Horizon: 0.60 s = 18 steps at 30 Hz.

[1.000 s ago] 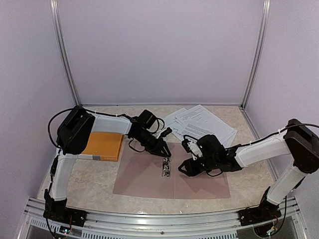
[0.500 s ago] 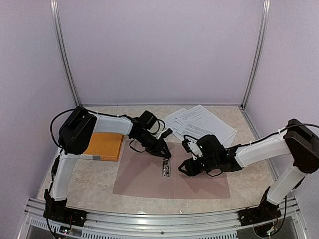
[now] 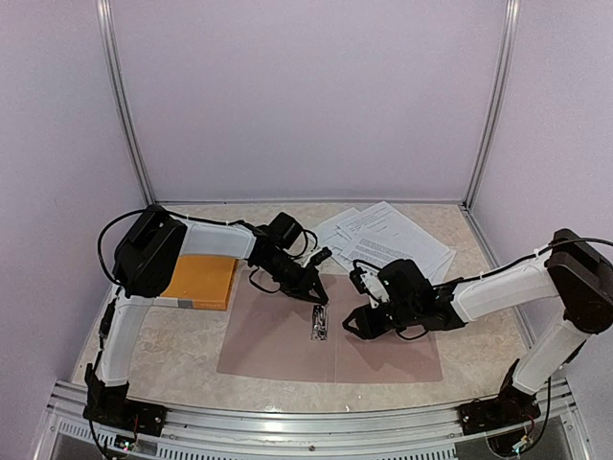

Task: Put the files into the folder
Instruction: Open the spring clip on the folder.

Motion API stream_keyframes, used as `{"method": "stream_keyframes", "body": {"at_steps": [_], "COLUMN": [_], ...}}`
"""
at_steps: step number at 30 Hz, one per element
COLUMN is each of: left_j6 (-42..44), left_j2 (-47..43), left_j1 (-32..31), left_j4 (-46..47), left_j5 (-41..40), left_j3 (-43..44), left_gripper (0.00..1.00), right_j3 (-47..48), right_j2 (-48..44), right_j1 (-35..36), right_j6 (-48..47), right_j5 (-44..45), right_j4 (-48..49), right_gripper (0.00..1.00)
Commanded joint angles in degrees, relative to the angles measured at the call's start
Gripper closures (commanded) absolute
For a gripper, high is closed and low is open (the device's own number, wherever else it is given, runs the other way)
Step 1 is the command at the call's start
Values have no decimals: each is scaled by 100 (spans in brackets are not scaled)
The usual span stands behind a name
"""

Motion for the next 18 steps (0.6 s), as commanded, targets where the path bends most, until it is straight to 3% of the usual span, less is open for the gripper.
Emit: {"method": "stream_keyframes", "body": {"at_steps": [1, 8, 18], "left_j6": [-5, -138, -1020], "left_j2": [136, 94, -160], "left_j1": [26, 42, 29], "left_j4": [-104, 5, 1051], "left_j5": [70, 103, 71], "left_j3": [122, 22, -694], "left_gripper": [95, 100, 100], "right_j3": [-52, 21, 15], "right_j2": [33, 60, 39], "right_j1": [49, 49, 70], "right_j6": [33, -1, 90], "right_j5": [14, 22, -3], "right_j4": [-24, -94, -25], "right_gripper": [61, 61, 57]}}
